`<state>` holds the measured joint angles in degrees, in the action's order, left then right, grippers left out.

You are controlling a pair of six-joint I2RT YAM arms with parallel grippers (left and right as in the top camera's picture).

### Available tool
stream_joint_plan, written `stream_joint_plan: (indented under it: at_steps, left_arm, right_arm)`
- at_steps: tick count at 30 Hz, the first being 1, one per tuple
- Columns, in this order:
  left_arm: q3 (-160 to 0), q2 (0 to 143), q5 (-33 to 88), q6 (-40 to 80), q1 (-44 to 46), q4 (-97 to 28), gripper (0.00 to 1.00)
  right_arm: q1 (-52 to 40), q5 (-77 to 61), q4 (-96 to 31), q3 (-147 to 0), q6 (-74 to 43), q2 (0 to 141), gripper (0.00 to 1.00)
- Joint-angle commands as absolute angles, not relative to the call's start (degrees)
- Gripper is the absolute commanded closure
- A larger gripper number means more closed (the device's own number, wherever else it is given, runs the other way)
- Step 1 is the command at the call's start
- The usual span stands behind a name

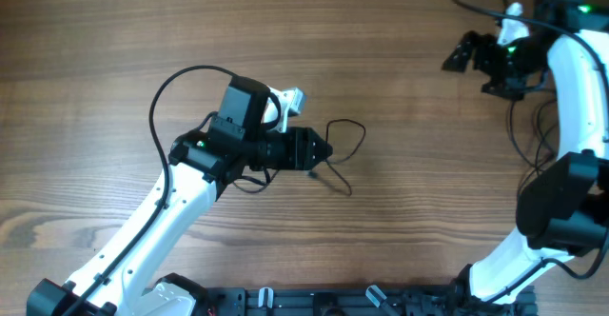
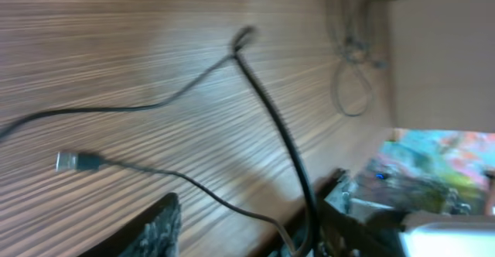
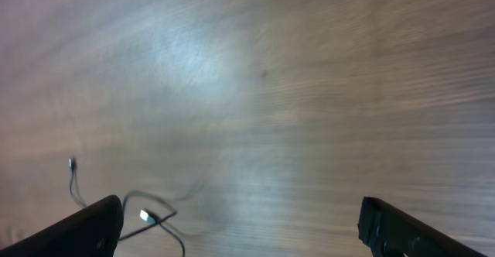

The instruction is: Untangle cables

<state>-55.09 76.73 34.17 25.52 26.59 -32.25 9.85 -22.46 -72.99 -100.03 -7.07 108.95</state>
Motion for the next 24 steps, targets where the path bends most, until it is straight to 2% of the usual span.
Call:
stream_joint_plan:
  at_steps: [1,6,12,21,24]
  left_arm:
    - [-55.1,76.8,24.1,23.3,25.1,-35.1,0.43]
    - [-55.1,76.8,15.9,23.4,20.0,-41.6,0.36]
    - [-55.1,76.8,14.7,23.3,11.7,-47.1,0.35]
    - [-55.1,76.8,13.9,23.4,4.7,-49.2,0.35]
    - [-55.1,76.8,8.4,28.0,2.4,-50.9,0.34]
  right_arm:
    - [6.0,-22.5,-75.6,-100.8,-3.3,109.7,0.0]
    - [0.5,-22.2,-77.7,-100.6,-2.8,109.7,0.0]
    - [-6.9,-22.3,-76.0,-97.7,-3.3,109.7,0.0]
    - [-16.6,-22.3,-67.0,-89.3,-7.7,109.7,0.0]
    - [-20.3,-22.0,-60.1,-85.6,-9.6,109.7,0.0]
